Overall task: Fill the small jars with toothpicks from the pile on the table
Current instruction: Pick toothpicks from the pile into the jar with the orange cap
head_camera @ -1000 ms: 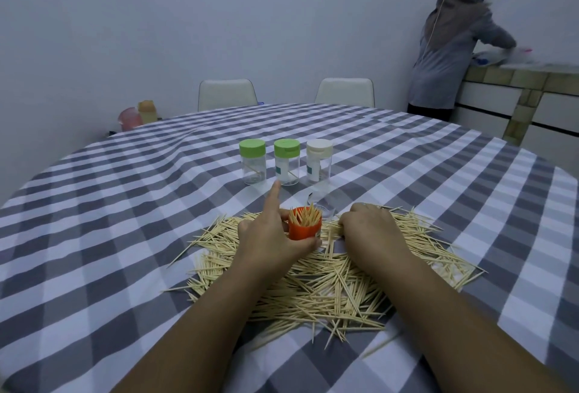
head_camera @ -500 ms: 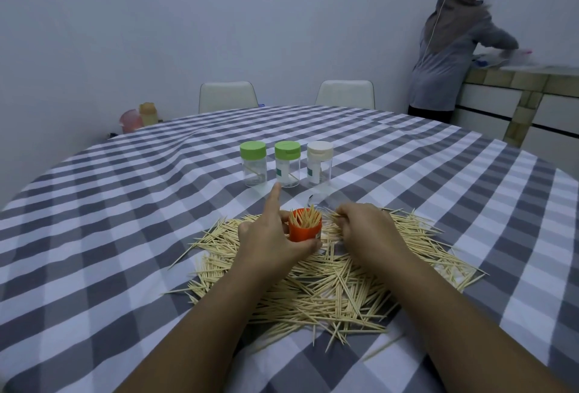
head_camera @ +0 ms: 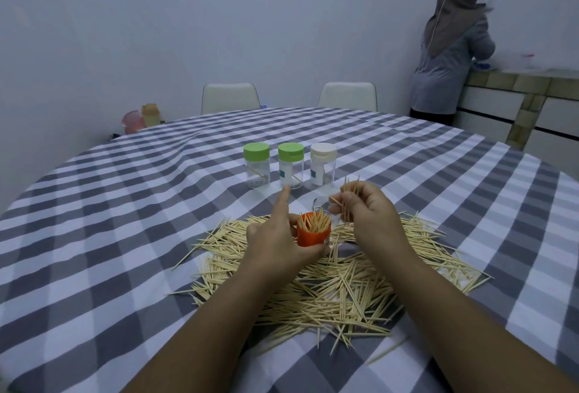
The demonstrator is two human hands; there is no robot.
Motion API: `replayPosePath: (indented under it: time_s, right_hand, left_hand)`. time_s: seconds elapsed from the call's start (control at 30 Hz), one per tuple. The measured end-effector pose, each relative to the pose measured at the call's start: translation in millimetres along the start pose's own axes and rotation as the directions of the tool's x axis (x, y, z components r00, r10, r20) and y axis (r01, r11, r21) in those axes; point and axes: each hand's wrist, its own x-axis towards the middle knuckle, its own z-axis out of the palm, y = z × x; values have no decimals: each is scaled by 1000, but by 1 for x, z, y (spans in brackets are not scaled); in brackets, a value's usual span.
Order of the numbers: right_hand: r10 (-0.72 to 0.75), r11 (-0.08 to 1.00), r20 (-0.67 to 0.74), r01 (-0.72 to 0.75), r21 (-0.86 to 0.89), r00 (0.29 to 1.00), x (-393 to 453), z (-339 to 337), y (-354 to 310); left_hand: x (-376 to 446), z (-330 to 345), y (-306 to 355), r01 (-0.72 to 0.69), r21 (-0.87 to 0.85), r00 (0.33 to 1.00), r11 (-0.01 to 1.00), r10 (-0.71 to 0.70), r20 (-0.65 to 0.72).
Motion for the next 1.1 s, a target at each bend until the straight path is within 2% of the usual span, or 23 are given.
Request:
replayPosePath:
  time_s: [0.17, 0.37, 0.83, 1.1]
  right_hand:
    - [117, 964, -50, -101, 246, 992, 2, 1, -2]
    - [196, 872, -42, -155, 464, 980, 4, 3, -2]
    - [238, 819, 7, -204, 537, 971, 5, 4, -4]
    - [184, 808, -25, -136, 574, 983, 6, 4, -4]
  left_hand:
    - [-2, 0, 4, -3, -1, 1000, 1000, 3, 20]
    - [-3, 1, 5, -2, 2, 1000, 1000, 2, 27]
    - [-6, 1, 6, 1, -11, 999, 1000, 0, 35]
    - [-5, 1, 6, -10, -5, 999, 1000, 10, 36]
